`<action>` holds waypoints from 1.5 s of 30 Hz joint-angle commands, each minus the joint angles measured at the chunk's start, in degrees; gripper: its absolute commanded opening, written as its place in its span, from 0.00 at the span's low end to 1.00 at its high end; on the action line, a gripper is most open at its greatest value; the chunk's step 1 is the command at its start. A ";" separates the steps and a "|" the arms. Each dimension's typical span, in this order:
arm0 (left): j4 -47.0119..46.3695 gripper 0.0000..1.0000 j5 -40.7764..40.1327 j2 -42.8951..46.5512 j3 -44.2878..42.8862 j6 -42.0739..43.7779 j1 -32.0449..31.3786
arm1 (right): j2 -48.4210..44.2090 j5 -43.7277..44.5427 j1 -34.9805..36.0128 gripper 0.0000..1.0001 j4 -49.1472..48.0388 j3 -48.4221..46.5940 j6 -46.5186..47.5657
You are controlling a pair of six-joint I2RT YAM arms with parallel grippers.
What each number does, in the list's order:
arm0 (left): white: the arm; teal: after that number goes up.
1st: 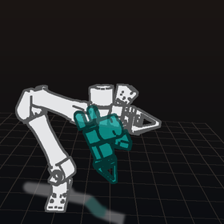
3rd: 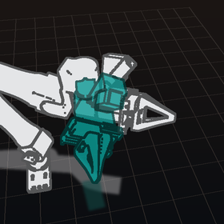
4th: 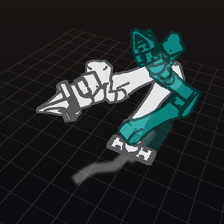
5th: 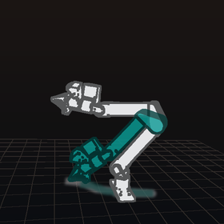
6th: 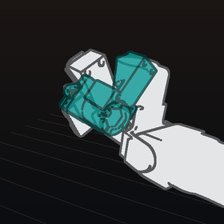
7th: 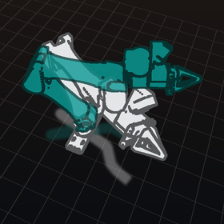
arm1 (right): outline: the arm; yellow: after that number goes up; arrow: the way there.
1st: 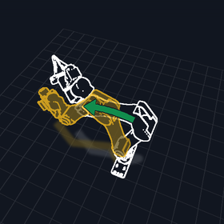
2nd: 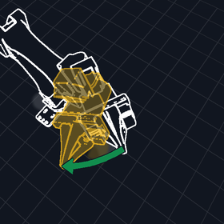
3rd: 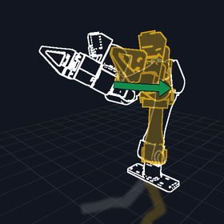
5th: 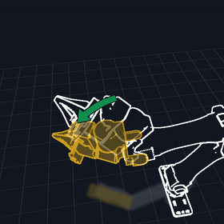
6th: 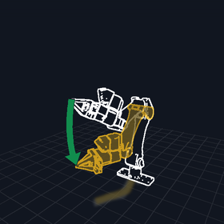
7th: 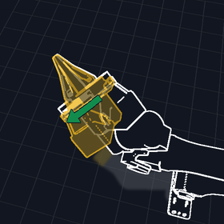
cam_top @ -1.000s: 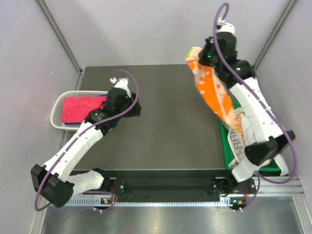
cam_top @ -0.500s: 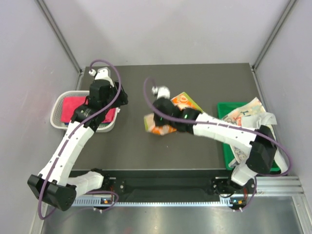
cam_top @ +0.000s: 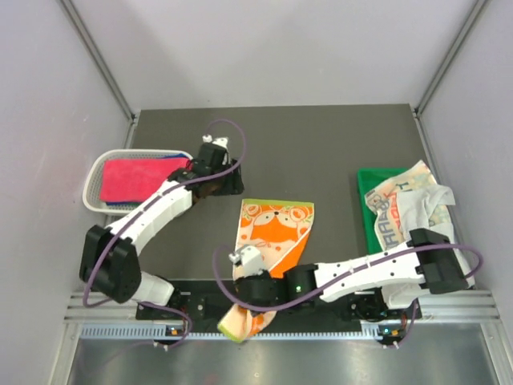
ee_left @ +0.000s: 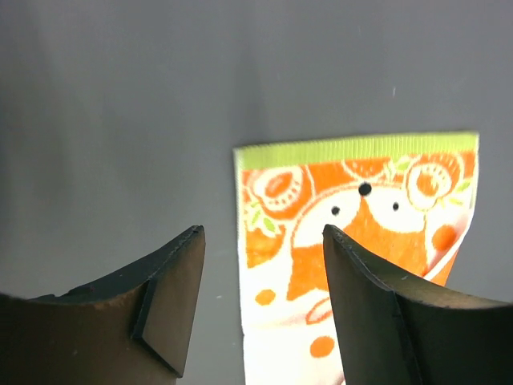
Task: Fold and stack the towels
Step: Move the towel to the center of the board, then flatten out the crumpled towel
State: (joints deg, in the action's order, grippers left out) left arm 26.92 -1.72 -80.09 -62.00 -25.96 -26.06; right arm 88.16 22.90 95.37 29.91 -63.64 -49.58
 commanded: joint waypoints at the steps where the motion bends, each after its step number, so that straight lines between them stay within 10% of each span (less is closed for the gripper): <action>1: -4.07 0.66 0.66 -4.00 0.47 -2.42 -1.97 | -8.51 8.80 -1.32 0.44 9.08 3.85 -10.17; 9: -7.31 0.65 -0.22 -11.65 2.50 -4.90 -3.38 | -31.79 11.12 -27.92 0.51 10.71 17.56 -4.32; 16: -8.98 0.63 -0.83 -19.04 0.56 -5.77 -4.08 | -25.25 -5.29 -60.01 0.49 -5.38 20.58 17.83; 37: -12.15 0.50 -3.73 -25.64 3.20 -7.09 -4.79 | 0.43 -14.54 -65.05 0.52 -22.09 17.05 20.14; 45: -11.80 0.31 -3.47 -25.81 3.55 -6.48 -5.14 | 3.68 -14.89 -64.08 0.53 -23.41 16.09 18.65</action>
State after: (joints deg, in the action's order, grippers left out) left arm 12.64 -5.91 -103.09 -60.82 -32.62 -30.76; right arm 89.82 8.62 30.44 8.38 -45.10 -29.87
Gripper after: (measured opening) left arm 0.327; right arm 0.524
